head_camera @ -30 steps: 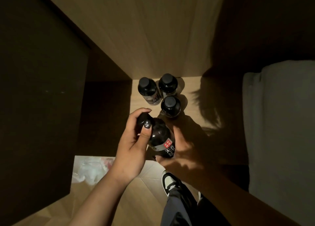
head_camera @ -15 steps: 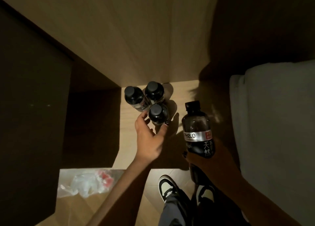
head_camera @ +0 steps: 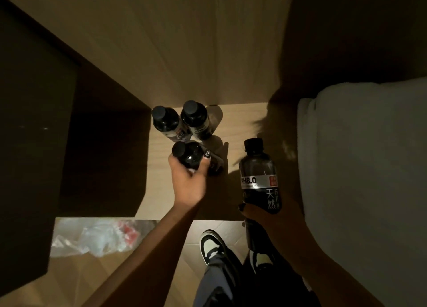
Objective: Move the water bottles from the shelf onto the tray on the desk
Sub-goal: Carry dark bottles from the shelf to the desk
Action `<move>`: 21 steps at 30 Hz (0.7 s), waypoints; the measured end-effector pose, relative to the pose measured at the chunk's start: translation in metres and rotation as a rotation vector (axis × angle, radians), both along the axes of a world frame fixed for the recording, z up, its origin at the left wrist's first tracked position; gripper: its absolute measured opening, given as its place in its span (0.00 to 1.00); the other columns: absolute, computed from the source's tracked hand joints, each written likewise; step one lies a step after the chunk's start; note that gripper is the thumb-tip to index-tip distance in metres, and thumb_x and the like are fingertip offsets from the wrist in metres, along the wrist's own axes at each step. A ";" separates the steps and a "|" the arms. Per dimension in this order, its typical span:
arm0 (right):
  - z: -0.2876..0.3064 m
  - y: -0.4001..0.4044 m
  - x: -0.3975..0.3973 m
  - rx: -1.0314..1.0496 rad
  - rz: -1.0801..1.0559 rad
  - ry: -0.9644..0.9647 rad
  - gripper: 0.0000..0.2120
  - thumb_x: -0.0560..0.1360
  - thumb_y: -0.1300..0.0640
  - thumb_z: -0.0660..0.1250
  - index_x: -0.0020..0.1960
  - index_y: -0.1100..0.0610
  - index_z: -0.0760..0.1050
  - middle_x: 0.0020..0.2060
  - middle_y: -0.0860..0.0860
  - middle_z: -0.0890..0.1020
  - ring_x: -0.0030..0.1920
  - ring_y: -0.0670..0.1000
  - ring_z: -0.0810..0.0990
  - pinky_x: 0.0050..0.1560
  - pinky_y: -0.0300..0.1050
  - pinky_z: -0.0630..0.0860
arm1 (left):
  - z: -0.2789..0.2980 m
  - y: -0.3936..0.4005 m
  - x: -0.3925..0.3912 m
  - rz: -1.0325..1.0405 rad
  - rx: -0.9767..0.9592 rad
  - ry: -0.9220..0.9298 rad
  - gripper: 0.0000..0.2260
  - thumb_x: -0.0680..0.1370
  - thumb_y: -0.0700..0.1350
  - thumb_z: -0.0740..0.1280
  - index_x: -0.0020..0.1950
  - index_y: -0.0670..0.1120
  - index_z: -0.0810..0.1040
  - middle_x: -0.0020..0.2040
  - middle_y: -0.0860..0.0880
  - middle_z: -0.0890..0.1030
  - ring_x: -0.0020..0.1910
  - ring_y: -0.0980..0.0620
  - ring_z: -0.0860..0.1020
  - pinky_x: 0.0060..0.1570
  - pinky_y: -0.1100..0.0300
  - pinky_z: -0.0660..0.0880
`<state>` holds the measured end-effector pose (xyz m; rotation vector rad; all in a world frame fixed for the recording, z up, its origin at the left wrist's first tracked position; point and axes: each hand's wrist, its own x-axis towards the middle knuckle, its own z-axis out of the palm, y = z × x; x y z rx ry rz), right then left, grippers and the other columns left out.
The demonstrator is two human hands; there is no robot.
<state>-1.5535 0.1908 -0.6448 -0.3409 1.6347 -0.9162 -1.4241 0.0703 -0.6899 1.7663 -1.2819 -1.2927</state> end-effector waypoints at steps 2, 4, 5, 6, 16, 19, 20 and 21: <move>0.005 -0.001 0.002 -0.001 0.011 0.001 0.19 0.61 0.56 0.79 0.49 0.54 0.77 0.38 0.51 0.84 0.36 0.48 0.84 0.34 0.37 0.77 | 0.018 0.010 0.007 0.046 -0.007 0.073 0.16 0.74 0.39 0.71 0.56 0.50 0.69 0.49 0.57 0.76 0.49 0.62 0.75 0.54 0.63 0.71; 0.016 -0.005 0.004 0.004 0.050 -0.012 0.24 0.50 0.47 0.82 0.42 0.51 0.79 0.33 0.48 0.83 0.33 0.43 0.82 0.38 0.38 0.77 | 0.041 0.018 0.016 0.078 -0.018 0.154 0.14 0.73 0.38 0.70 0.51 0.53 0.72 0.49 0.55 0.77 0.48 0.63 0.76 0.52 0.66 0.73; 0.021 -0.005 0.003 0.005 0.066 -0.011 0.23 0.49 0.48 0.82 0.42 0.49 0.79 0.34 0.48 0.83 0.35 0.44 0.83 0.41 0.44 0.78 | 0.052 0.021 0.018 0.092 -0.009 0.191 0.13 0.73 0.39 0.70 0.51 0.54 0.73 0.49 0.54 0.78 0.49 0.62 0.77 0.53 0.64 0.73; 0.030 -0.006 0.003 0.004 0.084 0.010 0.23 0.51 0.49 0.80 0.44 0.50 0.79 0.37 0.51 0.84 0.39 0.49 0.83 0.45 0.50 0.79 | 0.064 0.023 0.021 0.113 0.009 0.232 0.11 0.73 0.40 0.69 0.51 0.53 0.74 0.50 0.54 0.79 0.50 0.60 0.77 0.56 0.61 0.73; 0.162 -0.002 0.007 -0.086 0.335 0.023 0.19 0.60 0.55 0.75 0.49 0.53 0.77 0.40 0.54 0.83 0.40 0.54 0.83 0.41 0.47 0.79 | 0.202 0.041 0.026 0.374 0.227 0.675 0.39 0.62 0.69 0.70 0.65 0.46 0.74 0.59 0.42 0.80 0.58 0.42 0.78 0.57 0.46 0.75; 0.208 0.006 0.008 -0.141 0.382 0.063 0.24 0.57 0.55 0.74 0.52 0.55 0.75 0.43 0.59 0.82 0.42 0.57 0.83 0.42 0.50 0.82 | 0.255 0.060 0.026 0.374 0.237 0.733 0.35 0.65 0.70 0.64 0.59 0.44 0.76 0.49 0.43 0.82 0.46 0.47 0.81 0.48 0.51 0.77; 0.221 0.010 0.007 -0.153 0.381 0.052 0.22 0.59 0.56 0.75 0.52 0.55 0.75 0.44 0.60 0.82 0.42 0.56 0.82 0.42 0.48 0.81 | 0.270 0.066 0.027 0.359 0.240 0.754 0.30 0.68 0.69 0.62 0.55 0.45 0.78 0.44 0.46 0.82 0.41 0.49 0.81 0.44 0.53 0.76; 0.234 0.013 0.006 -0.158 0.376 0.031 0.19 0.63 0.60 0.75 0.52 0.54 0.75 0.43 0.59 0.82 0.40 0.55 0.82 0.40 0.44 0.80 | 0.282 0.072 0.028 0.339 0.250 0.782 0.27 0.71 0.68 0.59 0.51 0.46 0.79 0.40 0.47 0.82 0.37 0.51 0.80 0.42 0.55 0.76</move>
